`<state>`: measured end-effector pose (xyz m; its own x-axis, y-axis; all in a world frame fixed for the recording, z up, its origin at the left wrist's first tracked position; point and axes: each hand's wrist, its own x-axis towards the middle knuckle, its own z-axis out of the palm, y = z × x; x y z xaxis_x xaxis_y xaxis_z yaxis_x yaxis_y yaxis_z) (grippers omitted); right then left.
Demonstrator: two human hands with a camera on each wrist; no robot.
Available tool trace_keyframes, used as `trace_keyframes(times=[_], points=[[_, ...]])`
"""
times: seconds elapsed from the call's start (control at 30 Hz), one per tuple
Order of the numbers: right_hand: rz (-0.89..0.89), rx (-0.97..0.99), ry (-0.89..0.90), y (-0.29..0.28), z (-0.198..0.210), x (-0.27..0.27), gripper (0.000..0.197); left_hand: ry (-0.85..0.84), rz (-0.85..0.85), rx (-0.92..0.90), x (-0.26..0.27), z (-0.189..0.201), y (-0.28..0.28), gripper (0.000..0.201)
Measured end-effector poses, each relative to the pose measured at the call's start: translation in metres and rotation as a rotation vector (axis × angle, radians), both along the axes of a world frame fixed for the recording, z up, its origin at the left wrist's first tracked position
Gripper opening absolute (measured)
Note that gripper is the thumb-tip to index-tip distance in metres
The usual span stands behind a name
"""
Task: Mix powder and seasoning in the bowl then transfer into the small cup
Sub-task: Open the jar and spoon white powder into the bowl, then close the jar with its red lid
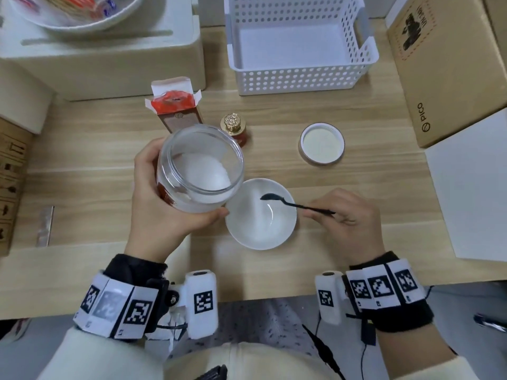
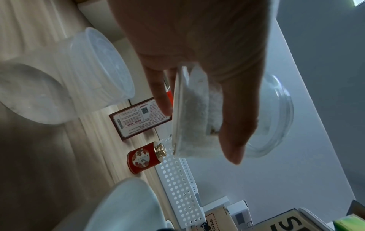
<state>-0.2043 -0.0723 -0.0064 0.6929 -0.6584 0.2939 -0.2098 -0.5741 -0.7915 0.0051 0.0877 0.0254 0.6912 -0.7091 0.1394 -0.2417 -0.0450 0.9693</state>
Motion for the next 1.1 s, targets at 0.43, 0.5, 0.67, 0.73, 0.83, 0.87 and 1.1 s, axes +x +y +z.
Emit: trace_keyframes(times=[0.43, 0.5, 0.67, 0.73, 0.83, 0.87, 1.1], points=[[-0.041, 0.397, 0.385, -0.007, 0.011, 0.027, 0.009, 0.009, -0.028, -0.107, 0.007, 0.024, -0.033, 0.095], [0.006, 0.265, 0.502, -0.01, 0.008, 0.029, 0.01, 0.019, -0.028, -0.109, 0.008, 0.025, -0.036, 0.097], [-0.027, 0.263, 0.492, -0.032, 0.006, 0.038, 0.041, 0.049, -0.019, -0.116, 0.011, 0.028, -0.045, 0.094], [-0.179, 0.276, 0.4, -0.051, -0.004, 0.044, 0.044, 0.053, -0.026, -0.114, 0.011, 0.027, -0.047, 0.093], [-0.405, 0.258, 0.517, -0.083, -0.021, 0.058, 0.075, 0.064, -0.02, -0.086, 0.012, 0.024, -0.054, 0.095], [-0.421, 0.266, 0.608, -0.091, -0.027, 0.062, 0.088, 0.067, -0.019, -0.075, 0.012, 0.022, -0.056, 0.096], [-0.328, 0.23, 0.797, -0.108, -0.043, 0.067, 0.099, 0.084, -0.058, -0.036, 0.01, 0.015, -0.06, 0.1]])
